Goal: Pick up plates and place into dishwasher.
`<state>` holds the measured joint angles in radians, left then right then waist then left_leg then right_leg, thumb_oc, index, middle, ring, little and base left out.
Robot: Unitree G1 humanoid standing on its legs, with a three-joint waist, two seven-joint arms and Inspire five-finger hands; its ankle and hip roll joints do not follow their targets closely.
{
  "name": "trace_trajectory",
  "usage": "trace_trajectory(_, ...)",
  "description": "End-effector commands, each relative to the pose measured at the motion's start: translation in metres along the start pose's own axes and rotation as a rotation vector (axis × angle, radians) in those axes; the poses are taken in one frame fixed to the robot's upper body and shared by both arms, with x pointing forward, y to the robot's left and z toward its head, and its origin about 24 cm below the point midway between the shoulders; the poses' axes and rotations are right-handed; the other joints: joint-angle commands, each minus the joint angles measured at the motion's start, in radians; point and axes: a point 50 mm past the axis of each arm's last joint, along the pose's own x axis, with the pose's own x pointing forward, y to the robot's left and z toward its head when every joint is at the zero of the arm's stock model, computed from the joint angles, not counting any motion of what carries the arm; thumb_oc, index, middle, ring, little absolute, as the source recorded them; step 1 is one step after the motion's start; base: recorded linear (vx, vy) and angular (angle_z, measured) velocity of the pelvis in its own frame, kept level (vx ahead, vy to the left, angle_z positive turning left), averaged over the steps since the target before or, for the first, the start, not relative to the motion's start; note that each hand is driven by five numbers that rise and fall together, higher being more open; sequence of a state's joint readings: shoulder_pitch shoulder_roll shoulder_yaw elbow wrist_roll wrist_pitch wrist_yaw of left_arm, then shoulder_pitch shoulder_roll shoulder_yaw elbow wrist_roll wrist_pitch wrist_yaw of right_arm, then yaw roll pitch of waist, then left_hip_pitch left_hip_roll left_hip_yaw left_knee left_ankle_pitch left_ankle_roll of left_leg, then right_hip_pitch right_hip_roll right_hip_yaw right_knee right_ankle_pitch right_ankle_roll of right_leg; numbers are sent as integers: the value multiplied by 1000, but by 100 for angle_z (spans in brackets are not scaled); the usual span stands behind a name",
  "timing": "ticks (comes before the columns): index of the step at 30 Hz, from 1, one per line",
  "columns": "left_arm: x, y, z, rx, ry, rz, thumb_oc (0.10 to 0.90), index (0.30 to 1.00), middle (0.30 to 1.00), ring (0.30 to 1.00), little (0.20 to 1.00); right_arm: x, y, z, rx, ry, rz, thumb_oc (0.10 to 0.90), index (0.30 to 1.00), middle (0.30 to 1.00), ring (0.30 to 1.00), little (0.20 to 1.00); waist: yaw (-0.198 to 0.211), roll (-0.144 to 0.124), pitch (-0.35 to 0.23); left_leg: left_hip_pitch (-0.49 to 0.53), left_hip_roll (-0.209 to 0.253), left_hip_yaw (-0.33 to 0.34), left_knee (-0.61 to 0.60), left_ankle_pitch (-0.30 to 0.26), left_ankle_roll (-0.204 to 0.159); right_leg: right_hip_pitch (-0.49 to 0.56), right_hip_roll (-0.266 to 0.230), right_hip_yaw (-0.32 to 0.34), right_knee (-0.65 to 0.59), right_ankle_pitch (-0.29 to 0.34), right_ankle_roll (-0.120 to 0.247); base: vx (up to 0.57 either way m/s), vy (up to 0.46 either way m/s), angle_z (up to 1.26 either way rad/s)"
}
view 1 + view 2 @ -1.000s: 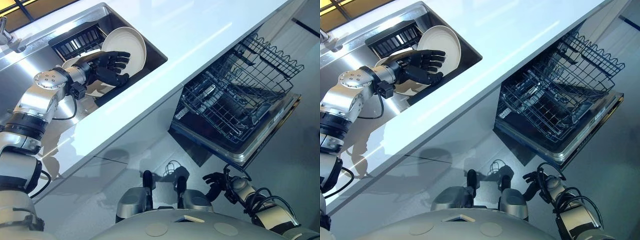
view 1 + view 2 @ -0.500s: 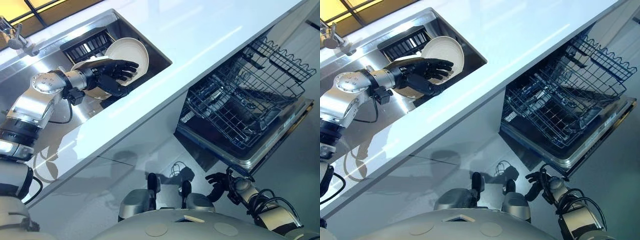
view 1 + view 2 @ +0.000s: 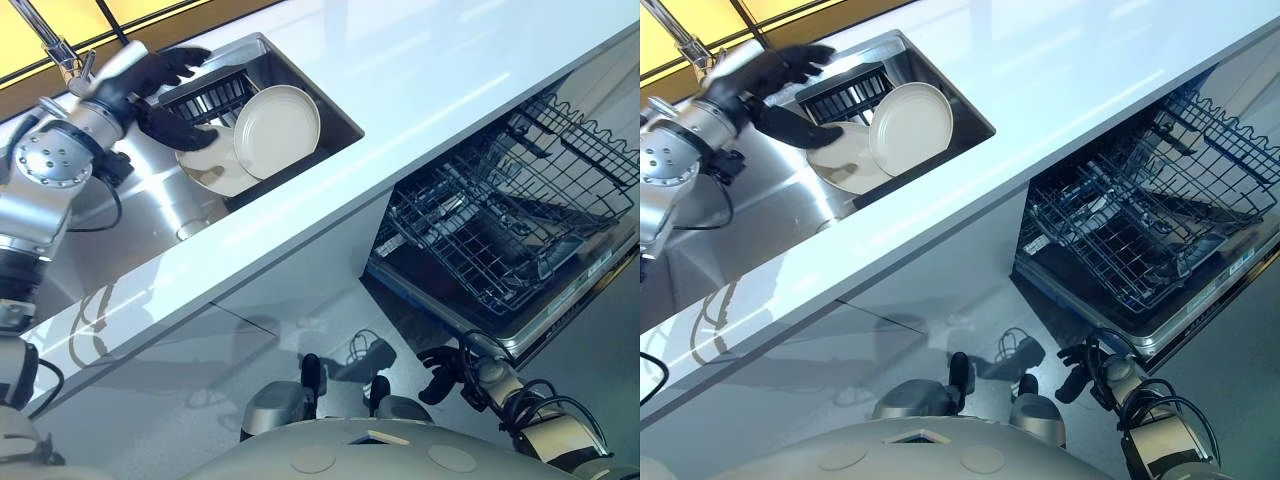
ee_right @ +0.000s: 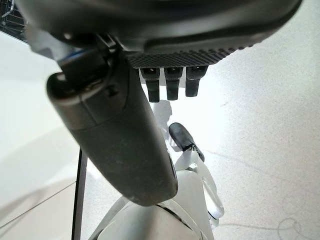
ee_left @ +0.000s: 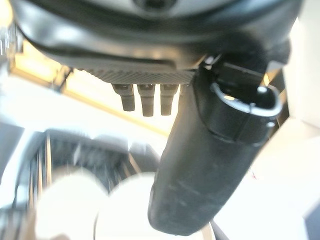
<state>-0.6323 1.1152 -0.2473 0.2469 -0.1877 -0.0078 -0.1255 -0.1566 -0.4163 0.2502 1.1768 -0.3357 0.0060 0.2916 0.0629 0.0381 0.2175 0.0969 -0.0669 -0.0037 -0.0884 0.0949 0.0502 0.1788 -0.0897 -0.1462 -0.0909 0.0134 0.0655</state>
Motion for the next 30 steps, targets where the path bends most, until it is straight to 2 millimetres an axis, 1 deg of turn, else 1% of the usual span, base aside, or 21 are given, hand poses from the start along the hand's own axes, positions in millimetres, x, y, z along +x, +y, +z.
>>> trace_trajectory(1, -7, 76, 34, 109, -147, 343, 800, 900, 900, 900, 900, -8, -16, -24, -9, 67, -32, 800, 900, 900, 900, 900, 13, 36, -122, 42, -52, 14, 95, -218, 20, -83, 57, -3, 152, -131, 7, 52, 26, 1)
trace_trajectory(3, -6, 81, 33, 131, -125, 354, 800, 900, 900, 900, 900, -8, -15, -25, -15, 74, -24, 800, 900, 900, 900, 900, 9, 38, -120, 49, -51, 14, 91, -218, 21, -78, 56, -4, 152, -133, 8, 71, 35, 2)
trace_trajectory(8, -3, 84, 30, 168, -86, 367, 800, 900, 900, 900, 900, -8, -13, -26, -24, 89, -15, 800, 900, 900, 900, 900, 3, 39, -115, 55, -49, 18, 89, -219, 23, -76, 54, 1, 154, -132, 12, 70, 36, 0)
trace_trajectory(9, -1, 85, 29, 221, -71, 374, 800, 900, 900, 900, 900, -8, -13, -26, -32, 97, -13, 800, 900, 900, 900, 900, -2, 41, -113, 55, -49, 21, 91, -220, 24, -77, 54, 4, 155, -131, 13, 81, 48, 1)
trace_trajectory(12, 2, 88, 27, 263, -48, 384, 800, 900, 900, 900, 900, -8, -11, -28, -39, 110, -6, 800, 900, 900, 900, 900, -10, 42, -106, 53, -49, 26, 96, -220, 26, -80, 52, 14, 154, -125, 17, 78, 48, 1)
trace_trajectory(18, 10, 90, 36, 338, -55, 401, 800, 900, 900, 900, 900, -7, -9, -26, -36, 113, -13, 800, 900, 900, 900, 900, -21, 41, -81, 34, -50, 38, 115, -223, 33, -101, 46, 37, 165, -115, 27, 53, 30, 0)
trace_trajectory(21, 14, 88, 36, 356, -58, 428, 800, 900, 900, 900, 900, -7, -11, -26, -34, 116, -27, 800, 900, 900, 900, 900, -29, 44, -64, 17, -50, 43, 123, -218, 32, -118, 44, 53, 166, -103, 32, 51, 33, -11)
trace_trajectory(24, 18, 85, 37, 359, -61, 473, 800, 900, 900, 900, 900, -8, -17, -24, -26, 107, -49, 800, 900, 900, 900, 900, -36, 47, -43, -6, -51, 48, 128, -210, 33, -141, 43, 68, 171, -95, 36, -10, 18, -12)
trace_trajectory(27, 24, 86, 44, 361, -81, 591, 800, 900, 900, 900, 900, -11, -35, -11, -12, 62, -99, 800, 900, 900, 900, 900, -42, 45, 11, -72, -46, 59, 149, -200, 32, -195, 41, 86, 181, -81, 38, -169, -11, -5)
trace_trajectory(28, 25, 86, 45, 359, -84, 609, 800, 900, 900, 900, 900, -12, -38, -9, -7, 56, -105, 800, 900, 900, 900, 900, -41, 44, 18, -83, -45, 62, 154, -200, 32, -204, 42, 89, 182, -79, 38, -190, -30, 7)
trace_trajectory(30, 27, 88, 48, 339, -86, 670, 800, 900, 900, 900, 900, -14, -49, -2, 8, 29, -130, 800, 900, 900, 900, 900, -43, 38, 53, -126, -39, 70, 177, -197, 31, -235, 42, 100, 189, -68, 37, -146, -37, 3)
